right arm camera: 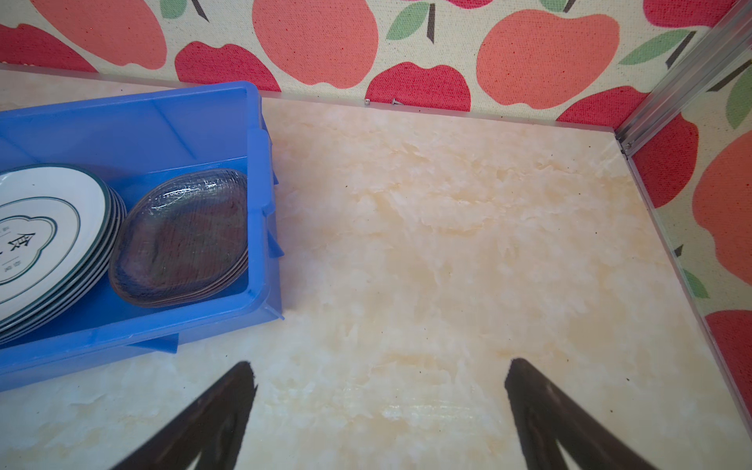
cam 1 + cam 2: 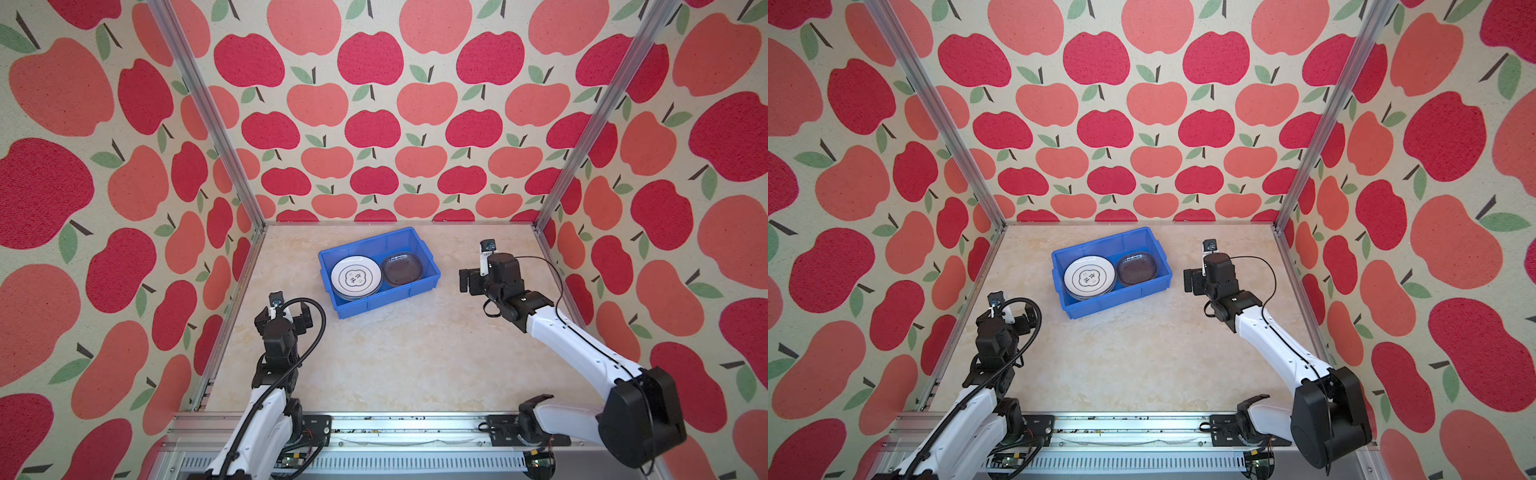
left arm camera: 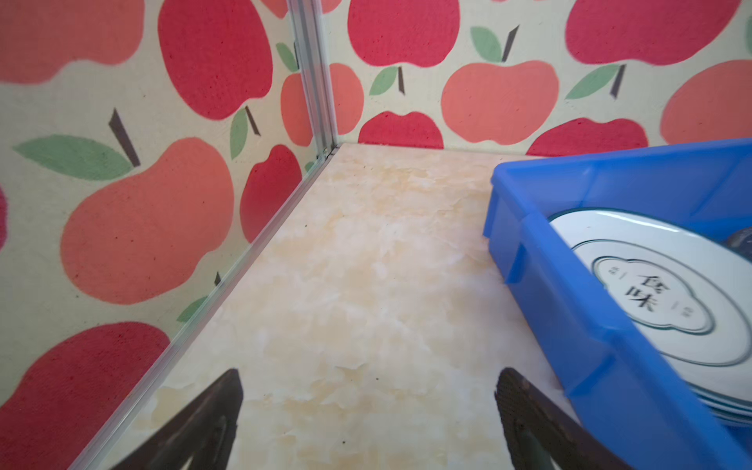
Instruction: Place the plates into the plastic bin on the countertop
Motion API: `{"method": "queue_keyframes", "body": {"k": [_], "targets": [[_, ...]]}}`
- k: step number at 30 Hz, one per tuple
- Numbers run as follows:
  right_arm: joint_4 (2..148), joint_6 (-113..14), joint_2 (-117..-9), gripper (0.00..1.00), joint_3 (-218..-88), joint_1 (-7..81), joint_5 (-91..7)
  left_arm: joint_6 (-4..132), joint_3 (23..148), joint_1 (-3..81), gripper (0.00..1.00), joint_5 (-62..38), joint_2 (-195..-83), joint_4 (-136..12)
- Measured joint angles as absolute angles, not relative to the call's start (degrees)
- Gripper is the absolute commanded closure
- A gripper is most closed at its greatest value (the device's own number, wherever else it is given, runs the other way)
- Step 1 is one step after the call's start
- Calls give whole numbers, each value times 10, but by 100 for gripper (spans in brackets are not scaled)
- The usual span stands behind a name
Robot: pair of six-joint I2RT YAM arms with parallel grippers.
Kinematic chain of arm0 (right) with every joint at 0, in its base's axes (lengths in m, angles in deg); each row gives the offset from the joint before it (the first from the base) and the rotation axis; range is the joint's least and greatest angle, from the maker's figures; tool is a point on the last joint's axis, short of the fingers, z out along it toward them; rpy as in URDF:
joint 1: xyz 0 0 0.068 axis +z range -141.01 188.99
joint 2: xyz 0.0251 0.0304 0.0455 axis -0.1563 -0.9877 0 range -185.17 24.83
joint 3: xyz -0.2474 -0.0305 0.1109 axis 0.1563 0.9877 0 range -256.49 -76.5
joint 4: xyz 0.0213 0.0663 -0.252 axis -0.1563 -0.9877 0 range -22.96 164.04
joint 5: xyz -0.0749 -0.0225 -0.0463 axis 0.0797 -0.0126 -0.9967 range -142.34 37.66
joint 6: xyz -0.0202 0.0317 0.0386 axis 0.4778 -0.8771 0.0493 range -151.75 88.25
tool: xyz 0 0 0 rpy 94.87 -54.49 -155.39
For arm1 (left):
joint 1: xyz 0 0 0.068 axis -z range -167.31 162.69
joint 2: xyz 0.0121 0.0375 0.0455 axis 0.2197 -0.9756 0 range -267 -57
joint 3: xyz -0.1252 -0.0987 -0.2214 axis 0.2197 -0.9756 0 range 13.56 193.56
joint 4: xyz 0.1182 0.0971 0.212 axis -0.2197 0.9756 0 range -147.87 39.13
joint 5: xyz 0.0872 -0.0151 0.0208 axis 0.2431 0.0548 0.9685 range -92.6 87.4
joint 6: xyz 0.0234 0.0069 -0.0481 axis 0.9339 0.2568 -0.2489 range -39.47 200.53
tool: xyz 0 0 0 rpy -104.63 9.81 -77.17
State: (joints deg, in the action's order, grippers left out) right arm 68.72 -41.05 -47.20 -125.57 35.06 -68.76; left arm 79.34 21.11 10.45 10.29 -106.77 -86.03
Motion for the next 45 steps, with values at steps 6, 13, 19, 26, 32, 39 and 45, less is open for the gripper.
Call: {"method": "queue_keyframes", "body": {"k": [6, 13, 19, 26, 32, 39, 45], "targets": [[712, -409, -479, 1, -1240, 351, -701, 785, 198, 88, 1, 55, -1359, -1132], [766, -385, -496, 1, -1189, 346, -754, 785, 257, 78, 1, 38, -1498, -1228], [770, -376, -486, 0, -1150, 332, -819, 785, 282, 78, 1, 44, -1495, -1241], [812, -373, -482, 1, -1121, 254, -871, 787, 340, 81, 1, 39, -1495, -1169], [951, -346, -593, 1, -1108, 196, -876, 789, 346, 84, 1, 38, -1495, -1151], [1134, -304, -639, 1, -1012, 167, -777, 790, 346, 84, 1, 38, -1495, -1140], [1271, -298, -651, 0, -976, 156, -730, 790, 346, 84, 1, 38, -1495, -1137]]}}
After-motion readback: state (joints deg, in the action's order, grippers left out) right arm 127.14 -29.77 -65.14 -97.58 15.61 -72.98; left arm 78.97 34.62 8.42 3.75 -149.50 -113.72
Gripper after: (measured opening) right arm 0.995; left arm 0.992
